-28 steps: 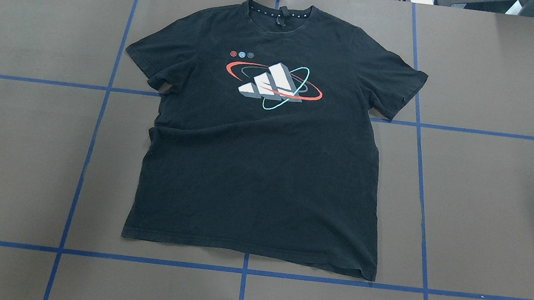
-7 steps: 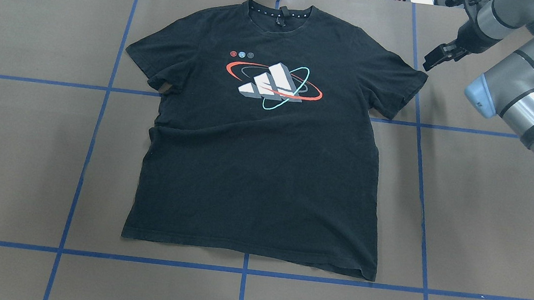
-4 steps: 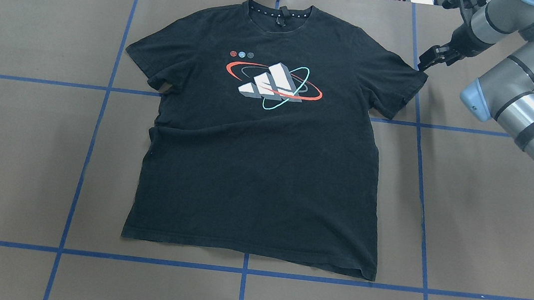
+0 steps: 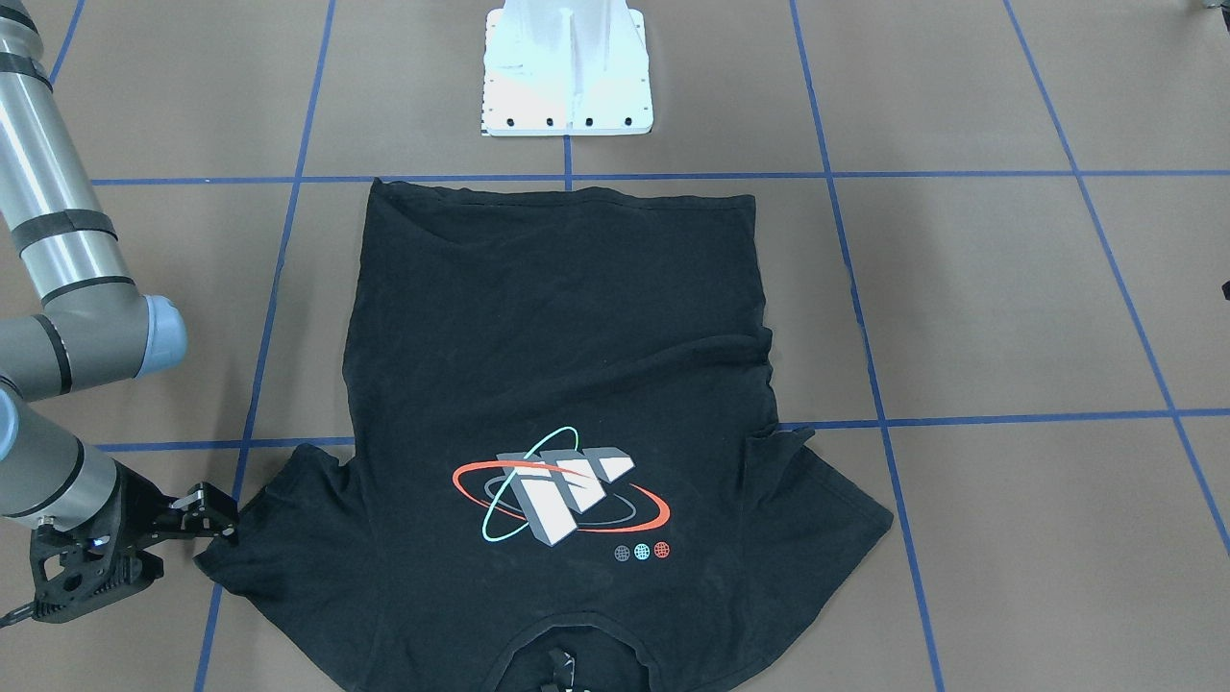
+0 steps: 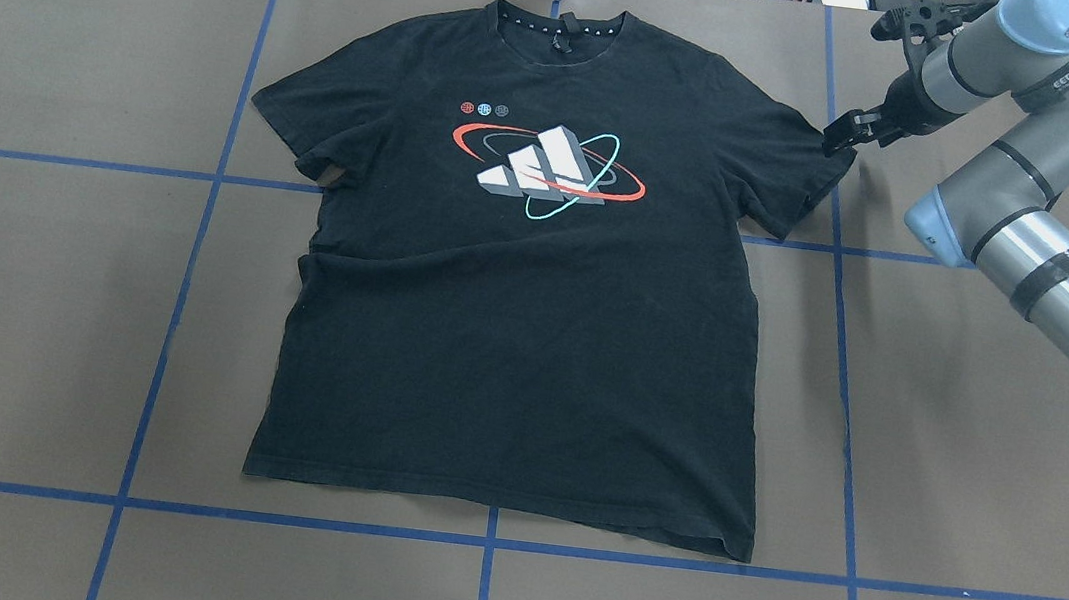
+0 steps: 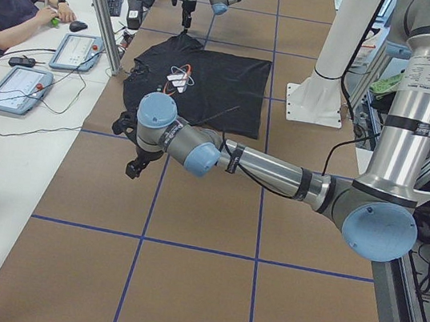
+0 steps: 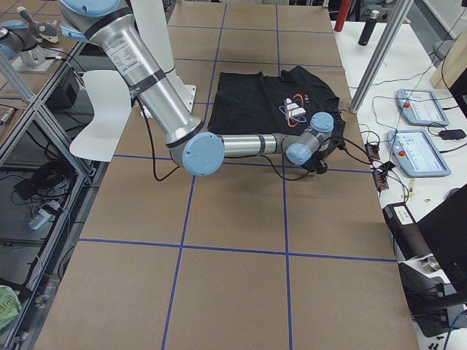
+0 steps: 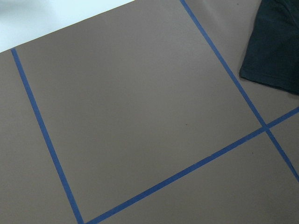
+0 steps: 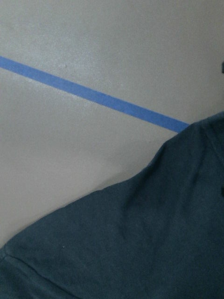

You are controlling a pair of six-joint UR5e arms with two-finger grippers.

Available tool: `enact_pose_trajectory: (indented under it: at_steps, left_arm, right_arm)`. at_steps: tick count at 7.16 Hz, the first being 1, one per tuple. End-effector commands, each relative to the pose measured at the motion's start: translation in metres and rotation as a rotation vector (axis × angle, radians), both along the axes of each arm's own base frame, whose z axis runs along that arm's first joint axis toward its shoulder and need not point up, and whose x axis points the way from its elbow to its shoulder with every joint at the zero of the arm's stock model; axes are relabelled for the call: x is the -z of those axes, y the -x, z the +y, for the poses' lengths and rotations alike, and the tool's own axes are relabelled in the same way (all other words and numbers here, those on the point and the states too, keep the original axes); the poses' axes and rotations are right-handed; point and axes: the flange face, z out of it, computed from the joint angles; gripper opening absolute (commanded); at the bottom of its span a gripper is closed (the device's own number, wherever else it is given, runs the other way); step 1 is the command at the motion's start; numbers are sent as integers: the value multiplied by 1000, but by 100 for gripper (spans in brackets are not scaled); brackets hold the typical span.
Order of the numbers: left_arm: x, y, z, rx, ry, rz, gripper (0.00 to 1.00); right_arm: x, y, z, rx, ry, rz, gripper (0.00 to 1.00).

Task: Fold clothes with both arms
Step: 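Move the right gripper toward the shirt's sleeve farthest from the robot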

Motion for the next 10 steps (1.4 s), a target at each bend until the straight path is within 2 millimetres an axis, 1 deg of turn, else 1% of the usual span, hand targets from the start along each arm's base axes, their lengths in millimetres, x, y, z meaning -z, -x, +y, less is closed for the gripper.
enact_pose_trajectory:
  at_steps: [1,2,3,4,5,7,8,9,10]
  left_arm:
    - [0,0,0,0,0,0,100]
    - [0,0,0,0,0,0,100]
    - [0,0,0,0,0,0,100]
    - [0,-1,0,-2,0,0,100]
    - [0,0,0,0,0,0,100]
    - [-1,0,1,-2,-1,-1,100]
    - [-2,0,1,-3,0,-2,100]
    - [-3,0,2,-3,0,-2,100]
    - [-3,0,2,-4,0,-2,100]
  right_arm:
    - [-5,12,1,-1,-14,27,60]
    - [-10,12,2,11,-34,37,59]
    - [-18,11,3,13,-41,40,54]
    - [-18,11,3,14,-43,39,42]
    - [-15,12,1,14,-46,38,26]
    - [-12,12,1,13,-50,35,0]
    - [-5,11,-2,10,-56,29,0]
    - [0,0,-8,-8,-58,23,0]
    - [17,-6,-13,-20,-70,8,0]
